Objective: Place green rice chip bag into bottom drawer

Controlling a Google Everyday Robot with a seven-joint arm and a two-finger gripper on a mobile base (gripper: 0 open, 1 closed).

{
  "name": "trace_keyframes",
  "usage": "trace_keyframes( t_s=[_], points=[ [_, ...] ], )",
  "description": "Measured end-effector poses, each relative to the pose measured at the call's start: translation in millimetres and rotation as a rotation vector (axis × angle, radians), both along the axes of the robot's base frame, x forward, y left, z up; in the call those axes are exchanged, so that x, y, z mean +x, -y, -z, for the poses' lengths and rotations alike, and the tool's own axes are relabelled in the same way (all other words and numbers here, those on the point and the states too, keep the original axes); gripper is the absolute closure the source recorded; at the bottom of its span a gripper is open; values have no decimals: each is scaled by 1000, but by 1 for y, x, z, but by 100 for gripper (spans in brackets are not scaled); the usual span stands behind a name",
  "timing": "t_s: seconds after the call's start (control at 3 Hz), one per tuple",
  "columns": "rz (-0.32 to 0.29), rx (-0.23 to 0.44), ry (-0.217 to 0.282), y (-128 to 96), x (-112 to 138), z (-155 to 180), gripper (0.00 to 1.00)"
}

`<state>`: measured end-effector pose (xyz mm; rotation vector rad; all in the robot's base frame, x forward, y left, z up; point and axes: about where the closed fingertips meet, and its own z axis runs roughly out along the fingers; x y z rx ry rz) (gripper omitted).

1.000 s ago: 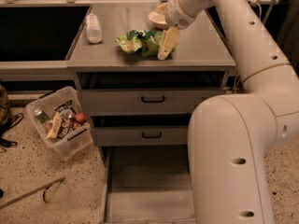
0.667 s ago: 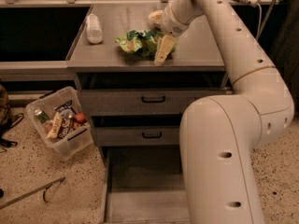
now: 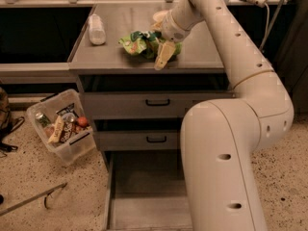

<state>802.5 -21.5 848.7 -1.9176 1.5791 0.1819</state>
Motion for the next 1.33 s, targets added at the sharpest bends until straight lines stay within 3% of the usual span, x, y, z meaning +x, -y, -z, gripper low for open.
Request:
trace_keyframes(
  t_s=[0.33, 0.67, 1.0, 1.33],
  points=[
    [0, 0, 0, 0, 0, 0, 42],
    [-1, 17, 34, -1, -6, -29, 65],
    [-1, 44, 113, 2, -21, -74, 89],
    [39, 147, 224, 16, -56, -137, 100]
  ],
)
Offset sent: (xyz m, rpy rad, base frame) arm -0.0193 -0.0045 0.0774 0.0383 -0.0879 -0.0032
